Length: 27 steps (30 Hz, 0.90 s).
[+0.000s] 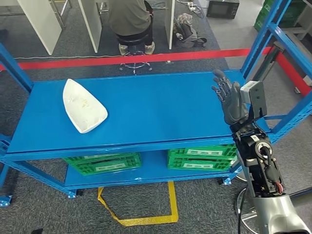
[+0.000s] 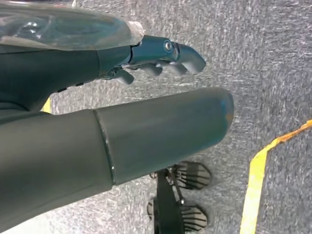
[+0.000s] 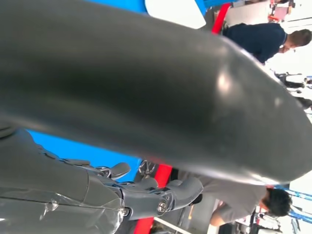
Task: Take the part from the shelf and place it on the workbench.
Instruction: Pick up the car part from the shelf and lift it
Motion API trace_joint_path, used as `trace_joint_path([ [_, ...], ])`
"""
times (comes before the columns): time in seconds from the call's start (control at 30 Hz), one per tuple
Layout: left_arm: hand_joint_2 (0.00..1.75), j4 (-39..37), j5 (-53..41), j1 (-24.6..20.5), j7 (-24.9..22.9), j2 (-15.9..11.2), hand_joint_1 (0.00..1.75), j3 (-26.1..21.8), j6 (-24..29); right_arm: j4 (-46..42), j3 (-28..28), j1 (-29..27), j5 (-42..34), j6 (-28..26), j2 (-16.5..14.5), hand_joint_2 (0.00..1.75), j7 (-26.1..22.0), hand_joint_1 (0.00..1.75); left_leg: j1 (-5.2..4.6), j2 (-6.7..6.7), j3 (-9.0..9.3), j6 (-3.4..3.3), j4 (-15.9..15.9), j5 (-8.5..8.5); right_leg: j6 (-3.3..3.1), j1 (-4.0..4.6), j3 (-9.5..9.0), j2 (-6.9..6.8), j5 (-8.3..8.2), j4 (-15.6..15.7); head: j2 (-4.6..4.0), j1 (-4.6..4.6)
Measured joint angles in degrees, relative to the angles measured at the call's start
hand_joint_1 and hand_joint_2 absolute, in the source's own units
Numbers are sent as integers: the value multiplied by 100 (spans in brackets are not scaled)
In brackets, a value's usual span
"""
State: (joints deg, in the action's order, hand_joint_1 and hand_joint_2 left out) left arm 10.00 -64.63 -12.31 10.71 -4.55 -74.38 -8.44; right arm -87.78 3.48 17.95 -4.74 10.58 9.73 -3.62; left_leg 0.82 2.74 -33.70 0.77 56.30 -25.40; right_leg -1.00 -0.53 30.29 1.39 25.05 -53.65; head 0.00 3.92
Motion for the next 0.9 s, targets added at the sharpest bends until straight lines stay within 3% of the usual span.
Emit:
trace_joint_path([
  [0.03,0,-1,0,-7,0,-7,0,0,1,-1,1,2,0,0,-1,0,0,0,-8,-60,-108,22,244,-137,-19,-15,-32,-44,-15,41,0,-36],
  [0.1,0,-2,0,-15,0,-15,0,0,1,2,3,-2,0,0,-1,0,1,0,-6,-163,-491,53,1008,-483,-45,-4,-42,-126,-15,52,0,-117],
  [0.17,0,-3,0,-5,0,-15,0,0,1,9,5,-18,0,0,-2,0,2,0,-2,-197,-770,74,1497,-599,-50,2,-39,-206,-3,47,0,-181],
  [0.2,0,-4,0,-1,0,-16,0,0,0,11,7,-21,0,0,-4,0,2,0,-1,-215,-746,76,1414,-497,-48,2,-41,-245,6,41,0,-209],
  [0.3,0,-5,0,-9,0,-32,0,0,1,13,6,-19,0,0,-5,0,1,0,-17,-372,-154,31,226,57,-4,21,-65,-344,55,14,0,-270],
  [0.37,0,-5,0,-17,0,-38,0,0,2,12,5,-13,0,0,-5,0,1,0,-44,-423,57,-30,-197,171,47,48,-79,-390,89,-2,0,-271],
  [0.43,0,-5,0,-13,0,-38,0,0,2,12,7,-7,0,1,-8,0,2,0,-51,-348,58,-88,-222,167,102,55,-97,-436,111,-1,0,-251],
  [0.5,0,-5,0,-10,0,-37,0,0,2,11,8,-4,0,-1,-10,0,1,0,-24,-291,84,-143,-249,176,166,35,-64,-394,225,-123,0,-231],
  [0.57,0,-4,0,-16,0,-39,0,0,3,11,7,-3,0,-1,-10,0,1,0,4,-241,110,-189,-270,183,222,9,178,-260,548,-684,0,-174],
  [0.63,0,-5,-1,-16,0,-35,0,0,4,19,9,-28,0,0,-11,0,3,0,7,-173,113,-207,-268,177,262,-6,569,-186,888,-1512,0,-112],
  [0.67,0,-5,-3,-13,-1,-31,0,0,6,25,10,-43,0,-1,-12,0,5,0,9,-130,117,-206,-267,174,274,-13,696,-178,928,-1749,0,-90],
  [0.7,0,-5,-7,-10,-1,-27,0,0,8,30,10,-53,0,-1,-12,0,6,0,12,-83,124,-201,-263,170,279,-19,721,-173,851,-1762,0,-71],
  [0.73,0,-5,-10,-9,-2,-25,0,0,10,34,10,-54,0,-2,-12,0,7,0,17,-36,137,-191,-260,163,277,-27,624,-157,658,-1516,0,-50],
  [0.8,0,-5,-15,-11,-2,-21,0,0,13,36,9,-49,0,-2,-12,0,5,0,20,61,162,-156,-249,144,264,-53,265,0,217,-692,0,-5],
  [0.83,0,-5,-15,-15,-3,-21,0,0,15,37,10,-49,0,-2,-12,0,5,0,17,104,155,-132,-237,138,255,-62,118,91,101,-347,0,5],
  [0.9,0,-5,-15,-12,-4,-22,0,0,21,39,11,-51,0,-5,-12,0,7,0,15,181,106,-66,-231,154,224,-54,4,182,92,-100,0,8],
])
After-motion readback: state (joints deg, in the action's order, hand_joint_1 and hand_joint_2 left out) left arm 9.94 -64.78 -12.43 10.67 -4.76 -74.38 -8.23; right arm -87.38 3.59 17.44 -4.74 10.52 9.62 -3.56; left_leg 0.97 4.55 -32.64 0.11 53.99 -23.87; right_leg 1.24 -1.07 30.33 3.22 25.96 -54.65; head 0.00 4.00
